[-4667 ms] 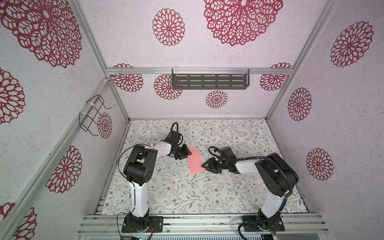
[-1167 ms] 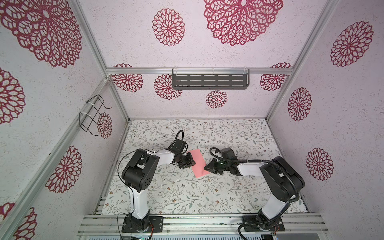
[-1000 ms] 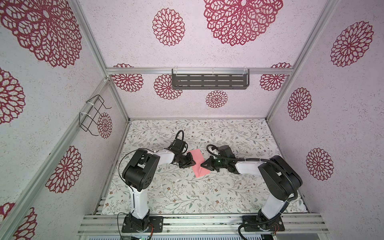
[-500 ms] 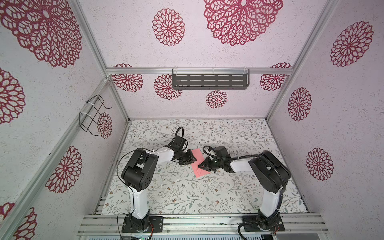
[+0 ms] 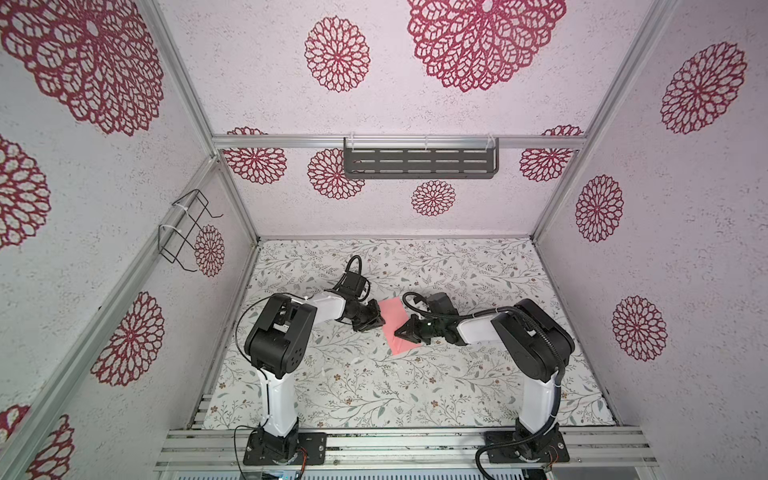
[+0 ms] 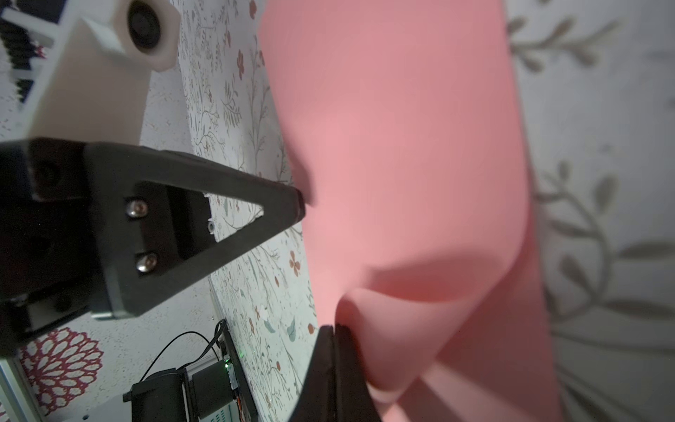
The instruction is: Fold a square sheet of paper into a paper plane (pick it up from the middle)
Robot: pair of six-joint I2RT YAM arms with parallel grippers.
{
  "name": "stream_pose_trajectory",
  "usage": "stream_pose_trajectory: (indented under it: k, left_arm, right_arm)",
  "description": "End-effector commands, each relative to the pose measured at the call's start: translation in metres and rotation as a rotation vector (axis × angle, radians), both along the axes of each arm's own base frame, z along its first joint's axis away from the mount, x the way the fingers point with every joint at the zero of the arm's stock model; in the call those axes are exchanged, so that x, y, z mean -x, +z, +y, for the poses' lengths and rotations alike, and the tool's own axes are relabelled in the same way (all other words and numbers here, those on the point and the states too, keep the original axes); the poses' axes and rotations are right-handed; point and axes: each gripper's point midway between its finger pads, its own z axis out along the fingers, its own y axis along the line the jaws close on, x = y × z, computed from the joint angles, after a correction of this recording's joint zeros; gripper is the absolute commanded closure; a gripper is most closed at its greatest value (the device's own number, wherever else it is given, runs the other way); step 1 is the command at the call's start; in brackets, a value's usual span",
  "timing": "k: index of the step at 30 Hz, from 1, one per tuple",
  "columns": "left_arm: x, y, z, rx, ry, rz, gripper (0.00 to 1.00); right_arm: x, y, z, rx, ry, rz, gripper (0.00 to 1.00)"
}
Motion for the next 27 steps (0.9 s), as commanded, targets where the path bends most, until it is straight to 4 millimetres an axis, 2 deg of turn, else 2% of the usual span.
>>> stream_pose_trajectory:
  k: [1, 9, 27]
  left_arm:
    - [0.007, -0.017, 0.007, -0.054, -0.003, 0.04, 0.87]
    - [0.008, -0.019, 0.009, -0.065, -0.003, 0.046, 0.87]
    - [0.011, -0.02, 0.007, -0.064, -0.007, 0.049, 0.87]
  right_arm:
    - [-0.007, 0.018, 0.013, -0.058, 0.036, -0.064, 0.97]
    - [-0.013, 0.022, 0.019, -0.09, 0.028, -0.067, 0.97]
    - [-0.016, 0.012, 0.02, -0.063, 0.023, -0.069, 0.96]
